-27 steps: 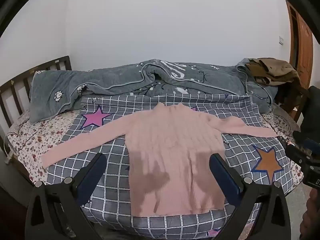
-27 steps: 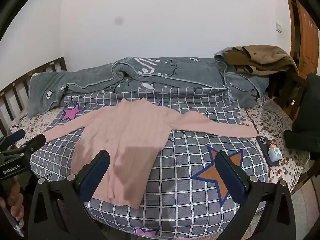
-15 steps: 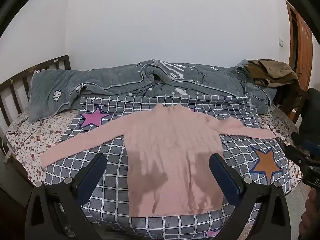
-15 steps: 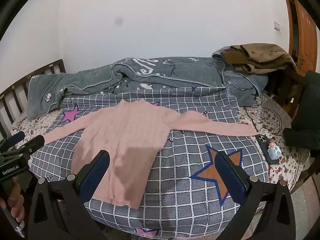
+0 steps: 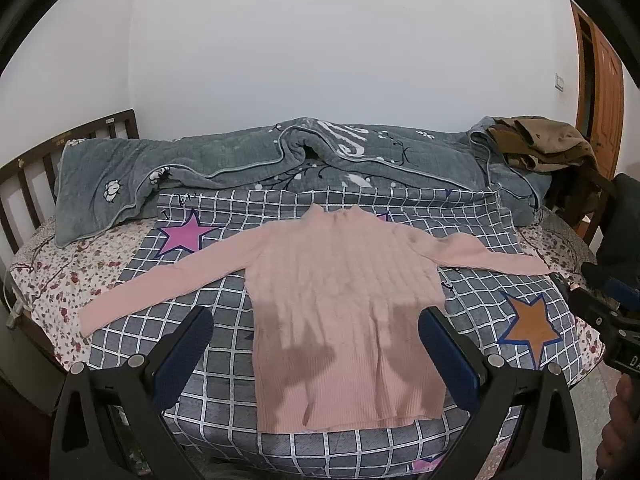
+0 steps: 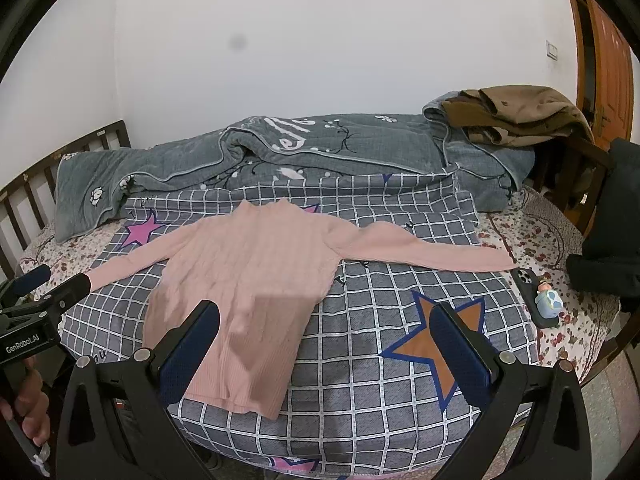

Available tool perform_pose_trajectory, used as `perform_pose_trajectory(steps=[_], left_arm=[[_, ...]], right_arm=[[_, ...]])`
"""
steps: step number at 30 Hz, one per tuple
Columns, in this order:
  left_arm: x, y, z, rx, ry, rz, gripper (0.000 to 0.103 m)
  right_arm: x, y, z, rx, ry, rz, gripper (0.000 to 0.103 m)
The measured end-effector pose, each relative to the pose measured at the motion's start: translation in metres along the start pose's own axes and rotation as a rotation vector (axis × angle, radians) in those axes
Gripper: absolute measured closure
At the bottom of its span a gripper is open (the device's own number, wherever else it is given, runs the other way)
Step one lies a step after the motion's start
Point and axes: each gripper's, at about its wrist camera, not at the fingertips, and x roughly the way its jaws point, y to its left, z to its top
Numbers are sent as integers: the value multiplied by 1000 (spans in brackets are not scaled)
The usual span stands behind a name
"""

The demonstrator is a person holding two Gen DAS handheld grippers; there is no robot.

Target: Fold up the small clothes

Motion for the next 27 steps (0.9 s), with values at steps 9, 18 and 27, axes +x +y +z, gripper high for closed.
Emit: perform_pose_trajectory(steps=[9,18,27], left_arm=[[1,1,0,-2,1,-3,0],[2,-1,-3,1,1,-6,0],[4,-5,-6,4,6,-6,0]], right_arm=[[0,2,1,-1,-4,4,0],[-1,2,1,0,-6,4,0],[-2,2,1,1,-8,5,0]])
